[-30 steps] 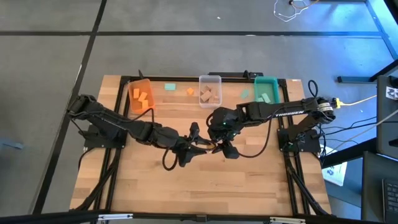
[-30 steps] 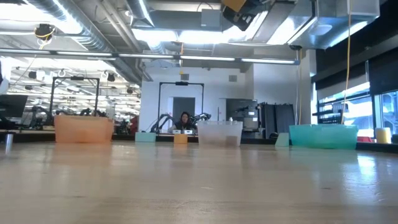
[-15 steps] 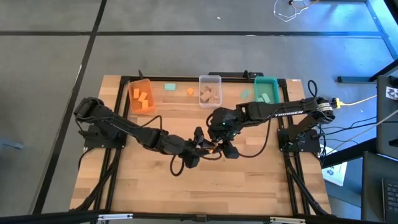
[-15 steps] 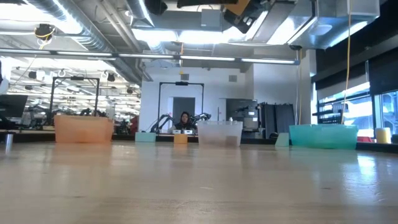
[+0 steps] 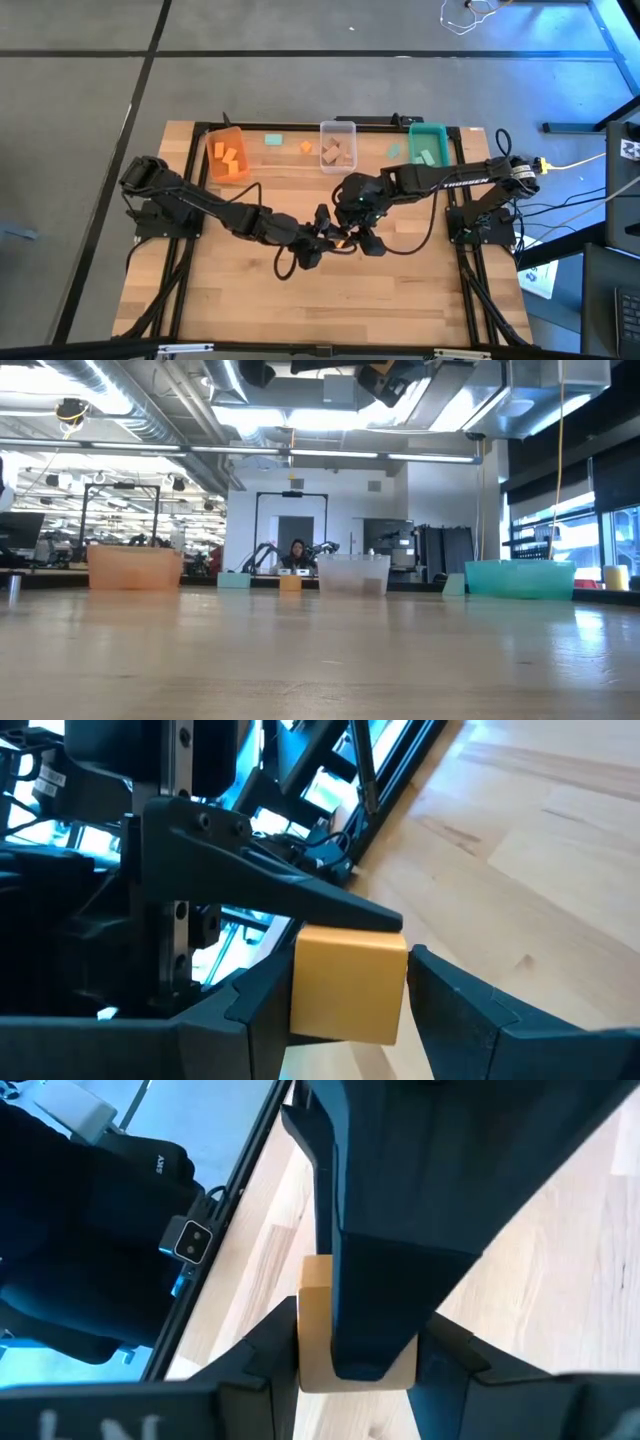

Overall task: Sort & place blocks by color
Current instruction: Put the orange block into the orange bin

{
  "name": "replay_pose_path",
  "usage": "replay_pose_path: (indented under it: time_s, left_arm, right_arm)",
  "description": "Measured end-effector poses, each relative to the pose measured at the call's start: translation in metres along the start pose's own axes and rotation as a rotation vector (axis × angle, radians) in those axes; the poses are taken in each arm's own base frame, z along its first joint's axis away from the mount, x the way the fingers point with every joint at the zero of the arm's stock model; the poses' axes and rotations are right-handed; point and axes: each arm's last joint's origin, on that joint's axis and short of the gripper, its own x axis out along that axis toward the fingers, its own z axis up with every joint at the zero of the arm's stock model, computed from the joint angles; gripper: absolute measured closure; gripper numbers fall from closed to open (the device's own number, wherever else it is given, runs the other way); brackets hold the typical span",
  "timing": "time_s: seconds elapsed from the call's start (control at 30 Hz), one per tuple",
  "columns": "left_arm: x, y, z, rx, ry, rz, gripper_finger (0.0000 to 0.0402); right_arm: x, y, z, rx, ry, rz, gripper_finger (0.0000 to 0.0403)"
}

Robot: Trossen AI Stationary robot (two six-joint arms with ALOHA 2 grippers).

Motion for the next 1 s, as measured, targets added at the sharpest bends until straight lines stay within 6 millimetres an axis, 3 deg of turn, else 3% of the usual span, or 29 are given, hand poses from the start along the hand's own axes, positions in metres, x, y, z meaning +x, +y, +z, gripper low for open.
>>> replay_pose_path:
  time_s: [0.2,0.4,0.67,0.87,1.0]
  left_arm:
    - [0.0015,0.0028,-0.0029,-0.006,-0.009,0.0,0.0231]
    - [0.0016,0.0033,-0.0029,-0.004,-0.018,0.0,0.0273]
    - [0.0017,0.002,-0.004,-0.045,-0.007,-0.013,0.0273]
    - [-0.0007,-0.0025,-0.0032,-0.115,0.052,-0.012,0.0273]
    - [-0.0052,-0.0047,-0.0033,-0.164,0.083,-0.041,0.0273]
  right_arm:
    - [-0.0001,-0.0003,0.0,0.0,0.0,-0.001,0.027]
    - [-0.0002,0.0,0.0,0.0,-0.001,0.006,0.027]
    - [-0.0002,0.0,0.0002,0.005,-0.002,0.005,0.0268]
    - [-0.0003,-0.0012,0.0006,-0.003,-0.006,-0.022,0.0187]
    - [-0.0006,-0.0017,-0.0002,-0.013,0.001,-0.025,0.0158]
